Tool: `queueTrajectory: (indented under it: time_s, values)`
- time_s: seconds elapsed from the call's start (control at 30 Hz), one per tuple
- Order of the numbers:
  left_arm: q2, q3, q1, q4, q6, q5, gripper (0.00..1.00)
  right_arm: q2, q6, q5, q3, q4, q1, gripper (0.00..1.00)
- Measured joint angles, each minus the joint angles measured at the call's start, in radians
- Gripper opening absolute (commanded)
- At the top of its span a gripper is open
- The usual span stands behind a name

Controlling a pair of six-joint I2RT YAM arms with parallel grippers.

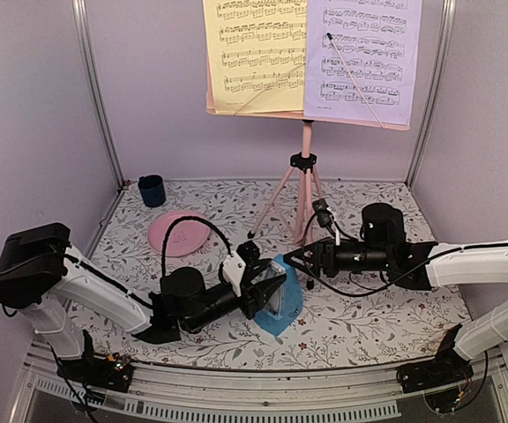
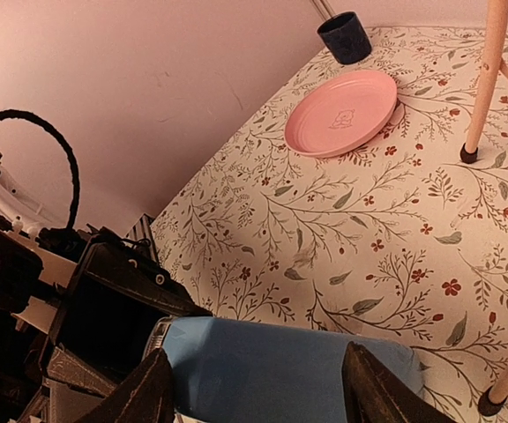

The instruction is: Set up the instrument practice props

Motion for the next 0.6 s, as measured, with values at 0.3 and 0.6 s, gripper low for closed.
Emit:
queueTrajectory:
  time_s: [0.3,0.6]
  values:
    - [0.000,0.000,0.000,0.000,0.002,-0.005,0.19,0.017,0.022,-0.023,0.017,-0.016,0.000,0.65]
    - [0.000,0.000,0.000,0.000,0.002,-0.008,0.15,0.046,0.060,-0.064,0.041,-0.015,0.000,0.66]
